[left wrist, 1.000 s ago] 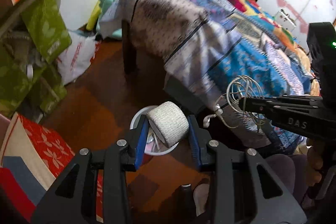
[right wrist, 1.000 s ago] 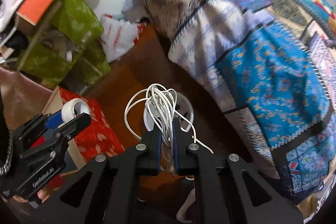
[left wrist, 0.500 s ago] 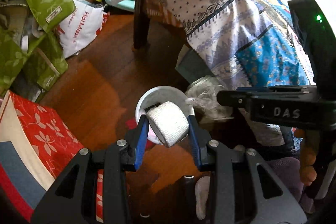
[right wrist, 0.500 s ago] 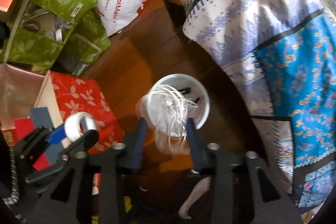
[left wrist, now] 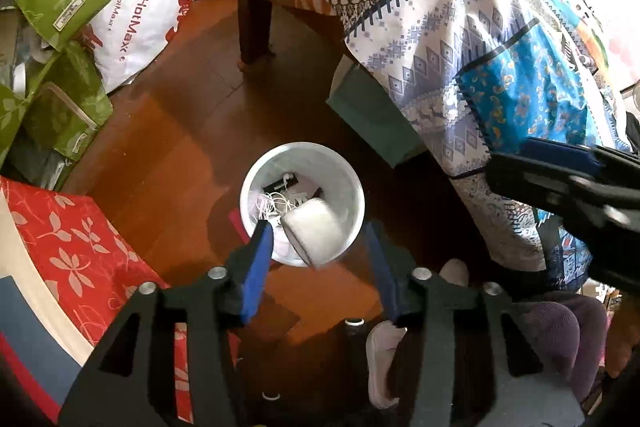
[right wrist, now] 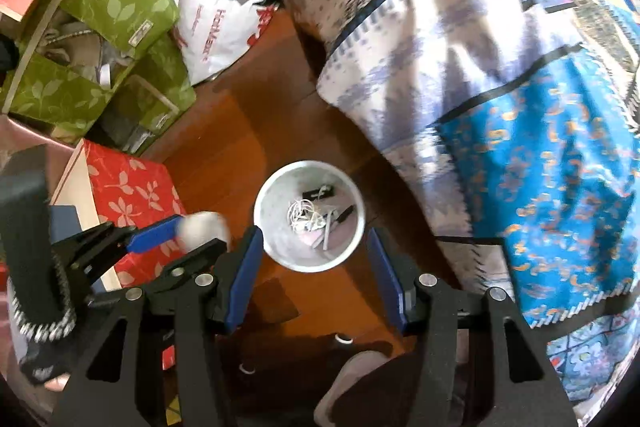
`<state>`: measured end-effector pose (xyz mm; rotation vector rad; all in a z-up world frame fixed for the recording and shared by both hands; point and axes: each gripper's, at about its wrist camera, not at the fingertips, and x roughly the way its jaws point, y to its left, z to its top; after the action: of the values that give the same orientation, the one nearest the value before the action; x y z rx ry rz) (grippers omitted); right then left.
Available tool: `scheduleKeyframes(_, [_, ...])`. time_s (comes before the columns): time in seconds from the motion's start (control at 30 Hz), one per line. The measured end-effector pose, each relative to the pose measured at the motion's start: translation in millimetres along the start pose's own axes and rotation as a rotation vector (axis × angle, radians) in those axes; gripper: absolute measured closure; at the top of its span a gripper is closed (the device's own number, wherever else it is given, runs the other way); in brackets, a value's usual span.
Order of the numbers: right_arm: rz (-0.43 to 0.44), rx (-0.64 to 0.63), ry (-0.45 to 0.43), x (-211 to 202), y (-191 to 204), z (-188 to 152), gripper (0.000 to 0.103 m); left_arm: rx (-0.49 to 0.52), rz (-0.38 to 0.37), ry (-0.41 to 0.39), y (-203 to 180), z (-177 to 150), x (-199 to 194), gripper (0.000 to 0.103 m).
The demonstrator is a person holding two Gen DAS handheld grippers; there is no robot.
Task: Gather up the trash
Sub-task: 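Open both tools over the wastebasket, dropping cable and tape roll, then move both open tools back over the items on the bed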
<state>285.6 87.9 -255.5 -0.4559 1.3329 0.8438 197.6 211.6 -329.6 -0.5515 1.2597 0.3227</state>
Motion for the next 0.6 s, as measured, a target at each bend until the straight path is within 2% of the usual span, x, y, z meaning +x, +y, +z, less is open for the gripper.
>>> scheduleKeyframes(0.13, [-0.012,0.003,-0.035,-16,-8,-7,0.052,0.021,-0.009,0.004,-9,0,-3,0.055])
scheduleKeyframes(0.3, [-0.03,0.001,-0.082,-36,-11,-18,0.052,0.052,0.001,-0.034,-21,-8,-24,0.055])
scheduleKeyframes(0.6, [-0.045,-0.013,-0.212,-93,-12,-44,0.052,0.082,0.022,-0.202,-43,-27,-101,0.055])
